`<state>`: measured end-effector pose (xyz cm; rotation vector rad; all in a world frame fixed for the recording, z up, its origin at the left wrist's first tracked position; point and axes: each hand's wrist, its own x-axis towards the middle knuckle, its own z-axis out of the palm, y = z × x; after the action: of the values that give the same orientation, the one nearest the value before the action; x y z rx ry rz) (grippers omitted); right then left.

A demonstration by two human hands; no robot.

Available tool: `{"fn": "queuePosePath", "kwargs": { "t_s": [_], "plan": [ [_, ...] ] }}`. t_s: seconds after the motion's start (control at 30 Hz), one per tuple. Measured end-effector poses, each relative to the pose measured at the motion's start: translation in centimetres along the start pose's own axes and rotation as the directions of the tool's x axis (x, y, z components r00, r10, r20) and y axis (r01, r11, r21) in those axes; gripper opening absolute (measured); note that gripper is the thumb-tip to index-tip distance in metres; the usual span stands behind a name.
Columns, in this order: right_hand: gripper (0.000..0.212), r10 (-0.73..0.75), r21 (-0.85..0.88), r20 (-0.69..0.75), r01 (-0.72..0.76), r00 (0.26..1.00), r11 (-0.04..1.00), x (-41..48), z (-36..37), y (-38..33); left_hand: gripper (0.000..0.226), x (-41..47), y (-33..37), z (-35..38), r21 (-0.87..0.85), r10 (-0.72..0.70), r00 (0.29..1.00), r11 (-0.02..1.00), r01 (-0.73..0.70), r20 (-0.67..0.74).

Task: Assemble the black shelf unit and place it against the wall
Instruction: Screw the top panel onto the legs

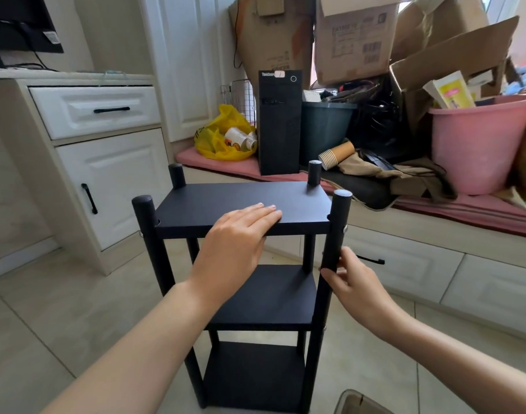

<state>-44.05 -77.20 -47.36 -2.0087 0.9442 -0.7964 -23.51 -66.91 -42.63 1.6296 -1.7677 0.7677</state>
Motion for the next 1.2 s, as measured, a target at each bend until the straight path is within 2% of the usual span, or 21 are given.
{"fn": "queuePosePath", "kwargs": {
  "t_s": [0.13,0.2,0.3,0.37,0.43,0.5,0.57,0.6,0.67,0.73,0.77,0.93,1.07,1.2],
  "plan": [
    [0.014,-0.015,0.091,-0.031,0.018,0.999,0.996,0.0,-0.2,-0.3,0.045,-1.5,-0.9,-2.2,-0.123,-0.082,0.997,0.989,0.081,0.0],
    [0.016,-0.026,0.092,-0.033,0.029,0.999,0.995,-0.1,-0.1,-0.4,0.04,-2.3,-1.7,-3.3,-0.174,-0.146,0.988,0.976,0.135,-0.053],
    [0.013,-0.032,0.066,-0.047,0.036,0.998,0.997,0.1,0.1,-0.7,0.042,-3.4,-3.0,-4.9,-0.121,-0.192,0.966,0.978,0.172,-0.171],
    [0.01,-0.031,0.04,-0.061,0.033,0.998,0.999,0.4,0.5,-1.2,0.053,-4.4,-3.7,-5.8,-0.136,-0.334,0.911,0.941,0.309,-0.243],
    [0.008,-0.016,0.031,-0.077,0.019,0.997,0.999,0.7,0.8,-1.6,0.065,-5.6,-4.3,-6.3,-0.308,-0.581,0.77,0.807,0.504,-0.263],
    [0.007,0.0,0.025,-0.091,0.002,0.996,1.0,0.8,1.0,-1.7,0.075,-6.4,-4.8,-6.3,-0.525,-0.792,0.589,0.575,0.628,-0.163],
    [0.008,0.011,0.007,-0.099,-0.011,0.995,1.0,0.9,1.1,-1.7,0.079,-6.8,-5.1,-6.0,-0.663,-0.889,0.458,0.342,0.666,0.001],
    [0.009,0.013,-0.002,-0.1,-0.014,0.995,1.0,0.9,1.0,-1.7,0.075,-7.0,-5.4,-5.8,-0.691,-0.896,0.436,0.262,0.673,0.086],
    [0.013,0.011,-0.007,-0.101,-0.011,0.995,1.0,1.2,0.6,-1.7,0.054,-7.6,-5.7,-5.5,-0.645,-0.864,0.449,0.211,0.734,0.228],
    [0.016,0.008,-0.019,-0.11,-0.01,0.994,1.0,1.6,-0.2,-1.6,0.028,-8.1,-5.7,-5.2,-0.556,-0.836,0.46,0.238,0.796,0.3],
    [0.018,0.013,-0.026,-0.123,-0.016,0.992,1.0,1.9,-0.6,-1.5,0.022,-8.2,-5.6,-5.1,-0.535,-0.826,0.465,0.248,0.808,0.319],
    [0.007,0.119,0.013,-0.221,-0.119,0.968,0.993,3.0,-2.5,-0.6,0.024,-7.9,-4.4,-4.8,-0.506,-0.766,0.508,0.281,0.815,0.394],
    [0.013,0.204,0.071,-0.287,-0.191,0.936,0.979,3.8,-3.4,0.2,0.024,-7.5,-2.9,-4.7,-0.511,-0.7,0.528,0.266,0.818,0.482],
    [0.011,0.235,0.066,-0.334,-0.226,0.913,0.972,4.2,-3.4,1.2,0.022,-7.0,-1.0,-4.3,-0.484,-0.649,0.559,0.318,0.815,0.516]
  ]
}}
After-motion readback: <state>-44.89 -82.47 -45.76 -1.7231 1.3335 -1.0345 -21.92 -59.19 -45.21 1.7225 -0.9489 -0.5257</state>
